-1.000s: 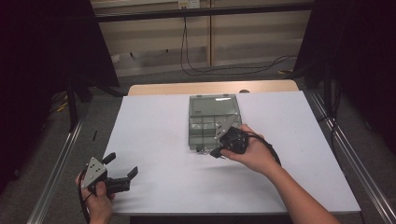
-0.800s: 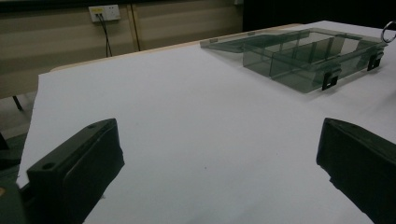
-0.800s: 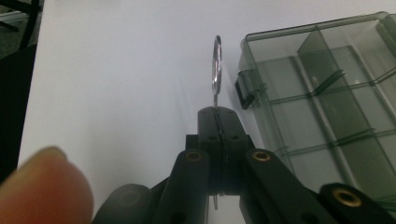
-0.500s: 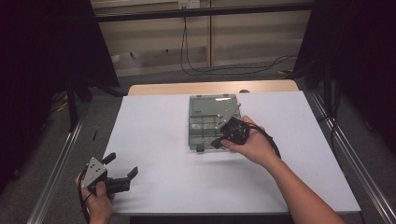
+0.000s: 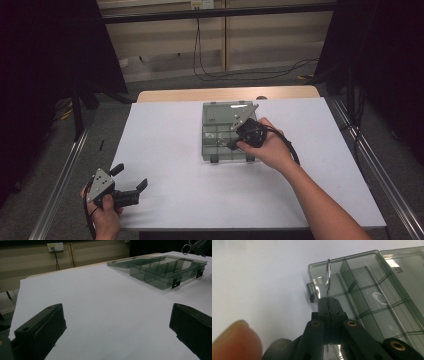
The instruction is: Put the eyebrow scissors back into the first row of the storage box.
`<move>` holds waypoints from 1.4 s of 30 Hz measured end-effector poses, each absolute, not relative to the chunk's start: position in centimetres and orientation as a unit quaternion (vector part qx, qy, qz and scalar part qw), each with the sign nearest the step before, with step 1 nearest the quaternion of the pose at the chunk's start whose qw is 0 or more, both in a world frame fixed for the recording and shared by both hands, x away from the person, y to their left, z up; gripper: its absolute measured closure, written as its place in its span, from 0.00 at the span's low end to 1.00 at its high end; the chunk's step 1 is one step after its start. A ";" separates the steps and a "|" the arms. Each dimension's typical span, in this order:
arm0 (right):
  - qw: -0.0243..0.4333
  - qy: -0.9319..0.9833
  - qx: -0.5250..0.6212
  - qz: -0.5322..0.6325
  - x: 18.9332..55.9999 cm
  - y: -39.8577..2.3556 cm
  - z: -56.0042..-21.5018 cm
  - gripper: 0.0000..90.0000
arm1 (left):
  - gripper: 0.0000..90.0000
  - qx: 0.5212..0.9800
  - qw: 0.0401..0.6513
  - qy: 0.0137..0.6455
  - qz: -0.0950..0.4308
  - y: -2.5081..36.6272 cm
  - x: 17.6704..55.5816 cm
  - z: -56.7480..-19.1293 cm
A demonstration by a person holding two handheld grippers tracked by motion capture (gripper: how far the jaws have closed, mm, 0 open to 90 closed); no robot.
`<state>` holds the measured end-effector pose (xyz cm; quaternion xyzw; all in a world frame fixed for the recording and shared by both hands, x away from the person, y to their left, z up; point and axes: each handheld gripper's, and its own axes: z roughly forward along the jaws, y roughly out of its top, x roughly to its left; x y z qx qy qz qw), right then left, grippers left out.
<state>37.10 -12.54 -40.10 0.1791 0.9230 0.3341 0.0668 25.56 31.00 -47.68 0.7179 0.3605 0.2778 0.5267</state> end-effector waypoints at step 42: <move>0.179 0.894 0.260 0.319 42.2 -13.0 -42.6 0.65 | 0.00 0.715 0.532 0.362 0.273 31.2 25.6 -47.7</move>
